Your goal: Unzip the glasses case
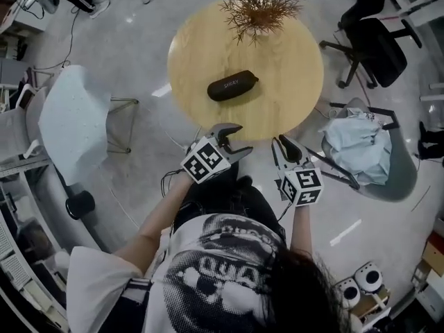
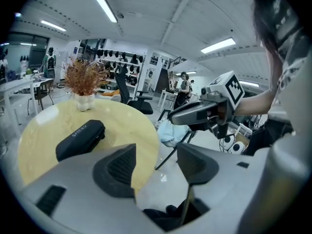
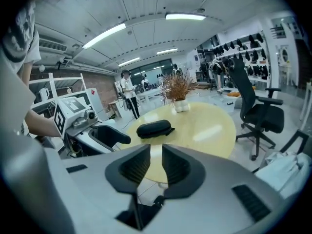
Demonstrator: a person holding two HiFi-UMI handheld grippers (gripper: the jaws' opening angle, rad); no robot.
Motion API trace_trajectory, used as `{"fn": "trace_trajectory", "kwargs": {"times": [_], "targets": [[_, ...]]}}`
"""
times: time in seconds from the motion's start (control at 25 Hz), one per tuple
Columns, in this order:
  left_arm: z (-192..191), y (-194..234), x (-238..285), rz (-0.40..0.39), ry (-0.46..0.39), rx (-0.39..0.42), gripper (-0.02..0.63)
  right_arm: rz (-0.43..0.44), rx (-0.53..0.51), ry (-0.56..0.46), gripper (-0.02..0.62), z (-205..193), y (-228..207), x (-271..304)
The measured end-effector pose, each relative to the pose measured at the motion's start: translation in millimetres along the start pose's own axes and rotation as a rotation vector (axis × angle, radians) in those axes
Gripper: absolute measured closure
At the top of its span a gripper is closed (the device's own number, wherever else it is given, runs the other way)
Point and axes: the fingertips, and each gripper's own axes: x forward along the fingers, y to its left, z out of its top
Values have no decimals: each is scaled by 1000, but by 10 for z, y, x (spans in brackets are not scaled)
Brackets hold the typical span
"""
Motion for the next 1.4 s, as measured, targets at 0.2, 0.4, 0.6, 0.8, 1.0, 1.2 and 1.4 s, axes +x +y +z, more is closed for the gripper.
{"fn": "trace_trajectory", "kwargs": {"times": [0.2, 0.4, 0.6, 0.8, 1.0, 1.2, 1.4], "targets": [[68, -529, 91, -18, 1, 44, 335, 10, 6, -51, 522, -165, 33, -286], [56, -1043, -19, -33, -35, 32, 334, 13, 6, -92, 547, -320, 173, -608], [-13, -1327, -204, 7, -55, 53, 345, 19, -3, -124, 563, -431, 287, -899], [-51, -1428, -445, 88, -105, 31, 366, 32, -17, -163, 578, -457, 444, -1126], [-124, -1529, -584, 129, -116, 48, 403, 43, -37, -189, 584, -459, 621, -1312], [-175, -1617, -678, 157, -128, 66, 492, 29, -57, -202, 605, -492, 747, -1454], [-220, -1663, -688, 199, -118, 76, 566, 20, -88, -213, 606, -539, 801, -1585]]}}
